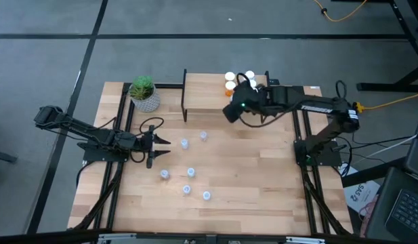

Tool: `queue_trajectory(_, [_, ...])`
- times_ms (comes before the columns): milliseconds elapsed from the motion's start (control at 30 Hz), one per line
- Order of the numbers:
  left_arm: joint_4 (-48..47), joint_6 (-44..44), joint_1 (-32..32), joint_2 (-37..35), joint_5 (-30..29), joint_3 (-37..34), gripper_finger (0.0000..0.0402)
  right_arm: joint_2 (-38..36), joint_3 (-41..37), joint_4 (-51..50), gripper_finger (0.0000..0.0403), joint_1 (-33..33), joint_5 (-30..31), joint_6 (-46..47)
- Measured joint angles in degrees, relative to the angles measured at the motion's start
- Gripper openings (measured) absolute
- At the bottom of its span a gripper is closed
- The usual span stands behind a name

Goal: Pick and place medicine bottles onto shelf by color
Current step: Put the orange pill bottle on the shelf aligned with the other orange pill bottles

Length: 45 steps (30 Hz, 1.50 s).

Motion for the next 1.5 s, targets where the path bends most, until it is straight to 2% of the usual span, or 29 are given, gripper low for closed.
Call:
queue_trajectory(333, [0.00,0.02,0.00,0.00,0.00,-0.01,0.0165,5.33,-2.35,0.90,0.0209,-2.93,-1.67,5.65])
queue_trajectory(567, [0.00,0.03,0.00,0.01,0.00,0.00,0.0165,6.47,-2.39,3.76,0.0209,-6.45,-1.75,5.94])
queue_trajectory(767, [0.00,0.02,0.00,-0.01,0.00,0.01,0.0165,6.79,-2.39,4.03,0.0209,-9.13,-5.38,6.95])
queue_trajectory(900, [0.00,0.13,0.00,0.01,0.00,-0.01,0.0165,7.27,-2.38,4.99,0.0209,-9.44,-7.80,4.05])
queue_trajectory(1500, [0.00,0.07,0.00,-0.01,0.00,-0.01,0.0165,8.19,-2.39,5.63,0.0219,-10.25,-6.21,1.69])
